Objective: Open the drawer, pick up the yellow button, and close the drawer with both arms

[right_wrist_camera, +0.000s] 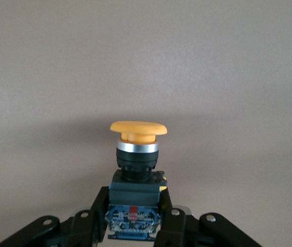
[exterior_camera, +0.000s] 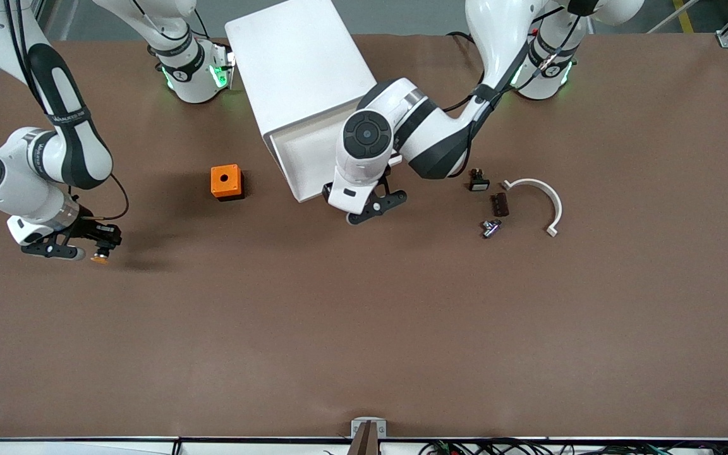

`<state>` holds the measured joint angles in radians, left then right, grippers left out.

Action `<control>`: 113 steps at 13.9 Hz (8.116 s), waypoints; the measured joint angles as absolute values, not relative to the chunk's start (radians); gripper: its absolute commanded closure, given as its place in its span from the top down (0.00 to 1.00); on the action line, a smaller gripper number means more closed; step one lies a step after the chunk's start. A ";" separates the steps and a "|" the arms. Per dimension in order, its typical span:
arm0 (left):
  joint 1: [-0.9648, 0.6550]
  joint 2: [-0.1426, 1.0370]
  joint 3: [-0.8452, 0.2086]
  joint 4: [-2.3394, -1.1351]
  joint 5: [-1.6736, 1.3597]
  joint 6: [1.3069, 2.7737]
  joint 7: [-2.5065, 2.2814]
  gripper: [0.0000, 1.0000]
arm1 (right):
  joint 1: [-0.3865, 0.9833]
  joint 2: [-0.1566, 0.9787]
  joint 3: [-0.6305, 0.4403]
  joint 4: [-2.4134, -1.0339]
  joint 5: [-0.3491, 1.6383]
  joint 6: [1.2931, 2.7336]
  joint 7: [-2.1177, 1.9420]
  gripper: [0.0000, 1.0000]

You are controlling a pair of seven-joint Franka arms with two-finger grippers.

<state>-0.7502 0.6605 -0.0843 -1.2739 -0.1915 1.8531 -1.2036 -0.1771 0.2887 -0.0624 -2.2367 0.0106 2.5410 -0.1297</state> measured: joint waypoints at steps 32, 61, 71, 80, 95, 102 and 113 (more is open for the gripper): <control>-0.843 0.676 -0.085 -1.347 -0.589 1.852 -1.202 1.00 | -0.182 0.391 -0.054 -2.229 0.010 2.612 -0.150 1.00; -0.579 0.574 -0.062 -1.337 -0.564 1.852 -1.203 1.00 | -0.086 -0.014 -0.031 -1.601 0.007 1.530 -0.011 1.00; -0.376 0.543 -0.060 -1.337 -0.397 1.708 -1.203 1.00 | -0.085 0.009 -0.026 -1.469 0.008 1.409 -0.011 1.00; -0.282 0.541 -0.061 -1.340 -0.344 1.706 -1.202 1.00 | -0.089 -0.044 -0.036 -1.505 0.008 1.349 -0.010 1.00; -0.197 0.536 -0.060 -1.335 -0.258 1.691 -0.660 1.00 | -0.055 -0.200 -0.053 -1.715 0.009 1.468 -0.009 1.00; -0.129 0.453 -0.060 -1.369 -0.143 1.550 -0.360 1.00 | -0.055 -0.200 -0.054 -1.718 0.009 1.523 -0.010 1.00; -0.014 0.265 -0.059 -1.587 -0.100 1.569 -0.130 1.00 | -0.048 -0.202 -0.049 -1.720 0.009 1.522 -0.065 1.00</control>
<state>-0.0140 0.2645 -0.0592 -1.5874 -0.0996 1.5693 -0.1304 -0.0483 -0.2021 -0.0486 -1.7197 0.0090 1.5225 -0.0652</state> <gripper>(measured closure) 0.000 0.000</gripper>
